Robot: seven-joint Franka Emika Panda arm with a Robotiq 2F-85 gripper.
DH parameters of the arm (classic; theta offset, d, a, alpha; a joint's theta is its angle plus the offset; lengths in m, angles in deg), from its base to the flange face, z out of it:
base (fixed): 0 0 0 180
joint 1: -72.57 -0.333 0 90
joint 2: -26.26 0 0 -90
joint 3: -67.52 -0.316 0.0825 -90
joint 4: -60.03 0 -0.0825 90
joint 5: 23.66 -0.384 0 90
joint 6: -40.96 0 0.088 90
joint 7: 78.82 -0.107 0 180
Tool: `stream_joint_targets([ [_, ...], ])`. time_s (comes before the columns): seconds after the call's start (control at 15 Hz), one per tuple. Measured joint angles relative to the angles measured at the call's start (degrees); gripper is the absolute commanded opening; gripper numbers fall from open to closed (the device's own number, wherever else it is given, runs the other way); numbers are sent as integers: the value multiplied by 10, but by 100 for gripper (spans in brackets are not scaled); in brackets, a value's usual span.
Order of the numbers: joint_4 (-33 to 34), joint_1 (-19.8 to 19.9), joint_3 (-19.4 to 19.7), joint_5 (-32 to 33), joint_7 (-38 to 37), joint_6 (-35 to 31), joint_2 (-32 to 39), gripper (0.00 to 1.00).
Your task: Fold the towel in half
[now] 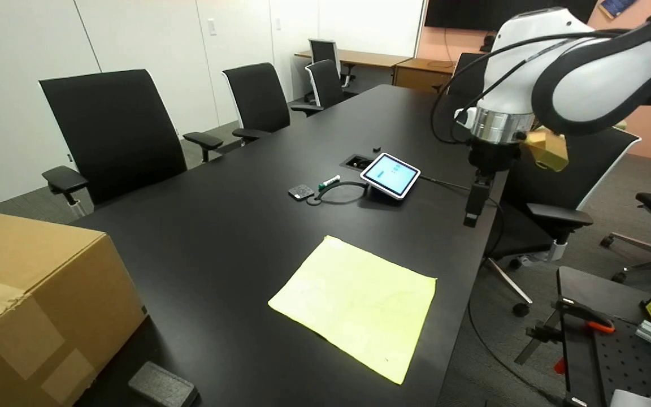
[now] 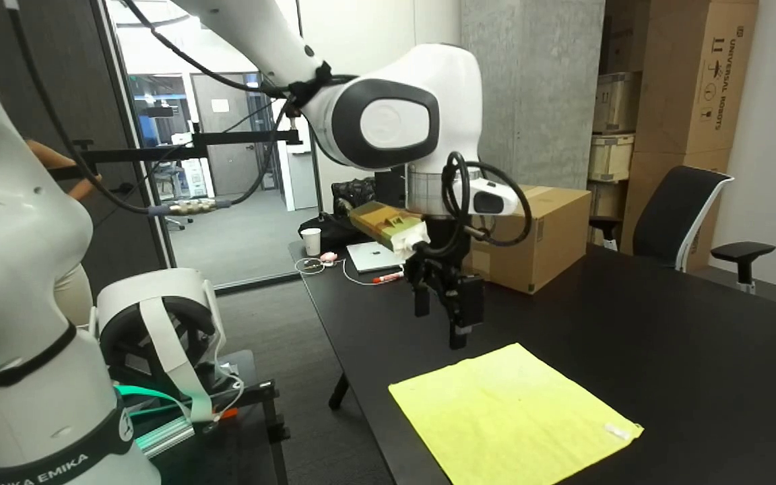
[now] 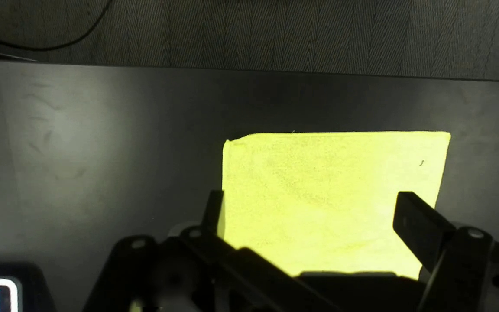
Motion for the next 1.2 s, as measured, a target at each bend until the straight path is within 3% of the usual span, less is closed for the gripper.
stream_joint_targets([
  [0.73,32,1,-3,-10,-36,-97,174,100],
  [1.2,100,5,-3,-16,-75,-107,300,100],
])
